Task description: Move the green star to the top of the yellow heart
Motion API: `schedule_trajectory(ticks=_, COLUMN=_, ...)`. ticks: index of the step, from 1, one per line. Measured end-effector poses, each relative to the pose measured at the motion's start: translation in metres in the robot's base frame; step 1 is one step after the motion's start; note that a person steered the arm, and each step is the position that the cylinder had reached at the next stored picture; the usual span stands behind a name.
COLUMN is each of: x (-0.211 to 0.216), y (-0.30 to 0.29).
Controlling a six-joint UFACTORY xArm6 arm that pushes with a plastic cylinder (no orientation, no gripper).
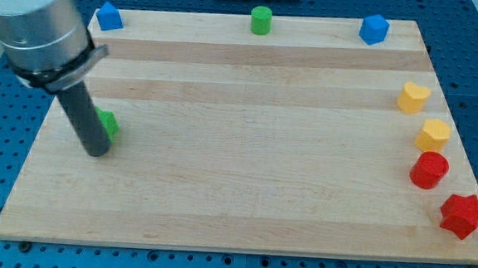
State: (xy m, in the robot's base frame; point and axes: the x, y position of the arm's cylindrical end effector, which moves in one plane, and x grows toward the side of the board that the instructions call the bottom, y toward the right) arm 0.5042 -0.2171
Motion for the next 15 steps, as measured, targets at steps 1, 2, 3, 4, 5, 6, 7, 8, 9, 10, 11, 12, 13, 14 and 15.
schedule_trajectory(ticks=1, x=0.015, y=-0.037)
schedule_trajectory(ticks=2, x=-0.019, y=-0.044)
schedule_trajectory(ticks=3, x=-0.037, y=-0.033)
schedule_trajectory(ticks=4, x=-0.029, y=0.017)
schedule_trajectory(ticks=5, x=-0.030, y=0.070)
schedule_trajectory(ticks=6, x=-0.043, y=0.119)
schedule_trajectory(ticks=7, x=-0.065, y=0.157)
schedule_trajectory(ticks=8, x=-0.107, y=0.156)
schedule_trajectory(ticks=9, x=-0.146, y=0.149)
schedule_trajectory(ticks=10, x=-0.172, y=0.149)
schedule_trajectory(ticks=11, x=-0.172, y=0.144)
schedule_trajectory(ticks=12, x=-0.172, y=0.172)
schedule_trajectory(ticks=13, x=-0.178, y=0.211)
schedule_trajectory(ticks=14, x=-0.189, y=0.243)
schedule_trajectory(ticks=15, x=-0.209, y=0.260)
